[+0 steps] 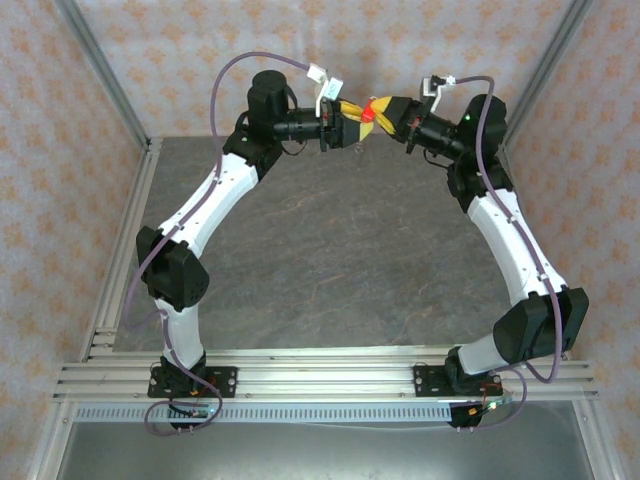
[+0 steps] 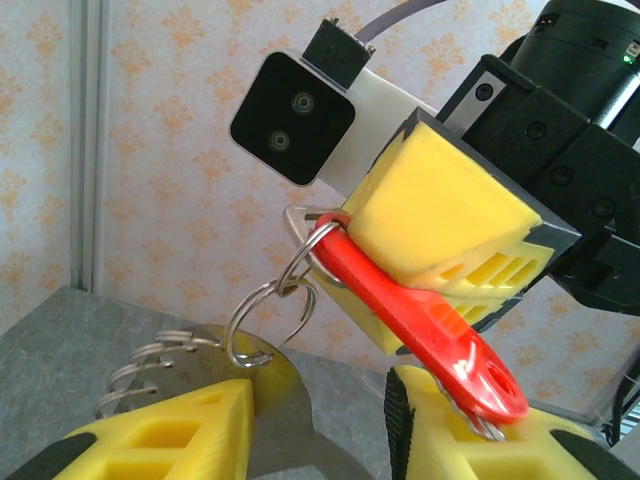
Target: Put the keys on the keyring
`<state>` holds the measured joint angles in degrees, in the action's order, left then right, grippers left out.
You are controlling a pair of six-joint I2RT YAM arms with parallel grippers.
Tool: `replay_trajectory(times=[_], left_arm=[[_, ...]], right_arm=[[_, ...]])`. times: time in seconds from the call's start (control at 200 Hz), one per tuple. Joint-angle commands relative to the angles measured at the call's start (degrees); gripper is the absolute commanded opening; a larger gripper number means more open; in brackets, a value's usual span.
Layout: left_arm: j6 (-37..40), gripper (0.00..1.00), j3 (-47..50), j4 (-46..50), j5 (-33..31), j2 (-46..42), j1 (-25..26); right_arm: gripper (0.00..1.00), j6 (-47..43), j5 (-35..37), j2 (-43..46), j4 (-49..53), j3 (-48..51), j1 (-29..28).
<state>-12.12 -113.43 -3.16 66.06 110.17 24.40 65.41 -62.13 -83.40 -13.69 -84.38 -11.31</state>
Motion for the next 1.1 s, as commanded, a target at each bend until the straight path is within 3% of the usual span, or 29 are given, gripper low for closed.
replay_trajectory(times=[0.0, 0.32, 0.53, 0.711, 0.796, 0.946, 1.046, 1.091], left_arm=[[-0.96, 0.41, -1.67, -3.23, 1.09, -0.31, 0.73], [-6.60, 0.31, 3.31, -14.48, -1.81, -4.38, 0.47], [-6.63, 0.44, 4.89, -15.79, -4.70, -6.61, 0.46], [-6.73, 0.45, 5.22, -16.95, -7.35, -6.81, 0.36], [-7.01, 0.38, 5.30, -17.85, -8.60, -6.72, 0.23], [-9.31, 0.18, 6.53, -22.01, -10.22, -7.24, -0.42], [-9.33, 0.16, 7.13, -22.42, -10.52, -7.92, -0.59], [-9.16, 0.10, 7.55, -22.49, -10.48, -8.33, -0.68]], right_arm=[[0.00, 0.33, -1.08, 0.84, -1.62, -2.72, -0.77], [0.00, -0.63, -1.14, 1.20, -0.19, -3.33, -0.79], [0.00, -0.90, -1.14, 1.32, -0.02, -3.26, -0.81], [0.00, -0.81, -1.13, 1.57, -0.02, -3.26, -0.80], [0.00, -0.72, -1.19, 1.74, 0.08, -3.26, -0.78], [0.00, -1.03, -0.93, 2.36, 0.33, -3.25, -0.81], [0.00, -1.20, -0.67, 2.58, 0.66, -3.62, -0.77], [0.00, -1.33, -0.54, 2.56, 0.84, -3.75, -0.75]])
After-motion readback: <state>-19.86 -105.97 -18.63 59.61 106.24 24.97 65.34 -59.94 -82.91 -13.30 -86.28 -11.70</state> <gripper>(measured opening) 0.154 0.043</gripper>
